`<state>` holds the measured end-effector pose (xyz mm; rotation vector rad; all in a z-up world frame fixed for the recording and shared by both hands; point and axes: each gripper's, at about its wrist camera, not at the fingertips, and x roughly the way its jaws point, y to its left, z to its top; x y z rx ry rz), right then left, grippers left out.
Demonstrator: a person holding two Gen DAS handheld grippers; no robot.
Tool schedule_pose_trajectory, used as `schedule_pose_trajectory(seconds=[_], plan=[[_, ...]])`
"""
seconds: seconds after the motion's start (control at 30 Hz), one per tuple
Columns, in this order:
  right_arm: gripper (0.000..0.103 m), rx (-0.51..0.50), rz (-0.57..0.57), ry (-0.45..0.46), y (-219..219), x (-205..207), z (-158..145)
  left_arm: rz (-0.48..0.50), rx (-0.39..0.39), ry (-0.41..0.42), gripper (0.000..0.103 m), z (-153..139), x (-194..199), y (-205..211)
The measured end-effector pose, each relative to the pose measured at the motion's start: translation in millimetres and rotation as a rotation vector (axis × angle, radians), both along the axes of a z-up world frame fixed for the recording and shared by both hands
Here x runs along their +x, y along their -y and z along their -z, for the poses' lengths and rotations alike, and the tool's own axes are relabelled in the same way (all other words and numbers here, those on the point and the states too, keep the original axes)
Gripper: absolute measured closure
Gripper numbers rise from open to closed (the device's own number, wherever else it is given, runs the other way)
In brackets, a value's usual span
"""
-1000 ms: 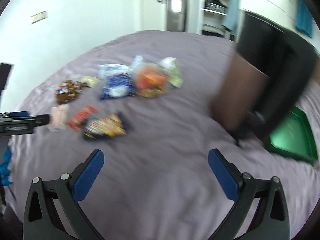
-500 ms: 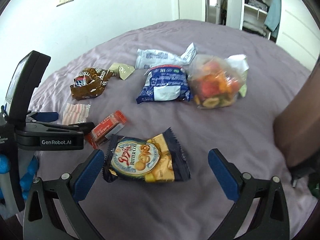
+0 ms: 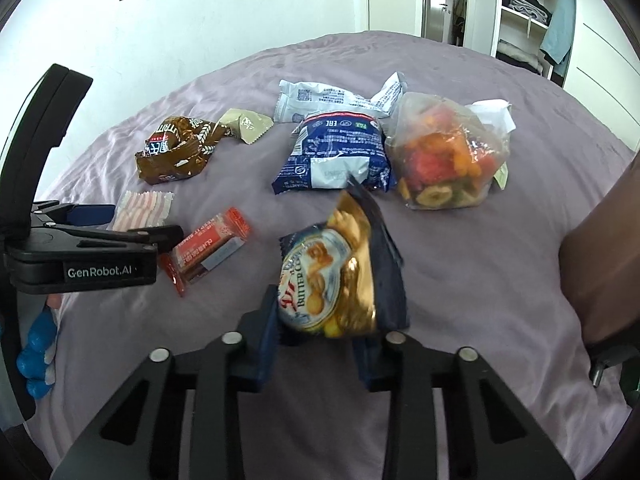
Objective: Organize snacks
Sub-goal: 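Grasp the pink-striped wrapper with left tool while right tool grasps the Danisa cookie pack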
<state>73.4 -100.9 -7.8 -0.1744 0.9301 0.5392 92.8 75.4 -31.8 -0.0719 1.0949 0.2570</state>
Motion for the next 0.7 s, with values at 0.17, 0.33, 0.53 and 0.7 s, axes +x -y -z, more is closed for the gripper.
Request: schedule_pose_trajectory(seconds=[0.17, 0.33, 0.53, 0.7], plan=[[0.076, 0.007, -0.008, 0.01, 5, -1, -2, 0.007, 0.021, 0.014, 0.041, -3, 5, 4], [0.081, 0.013, -0.009, 0.023, 8, -4, -3, 0.033, 0.05, 0.028, 0.057, -2, 6, 11], [0.087, 0.003, -0.001, 0.055, 11, -7, -7, 0.033, 0.071, 0.044, 0.064, -3, 3, 16], [0.088, 0.018, 0.013, 0.073, 19, -10, -11, 0.029, 0.083, 0.063, 0.066, -6, -2, 18]])
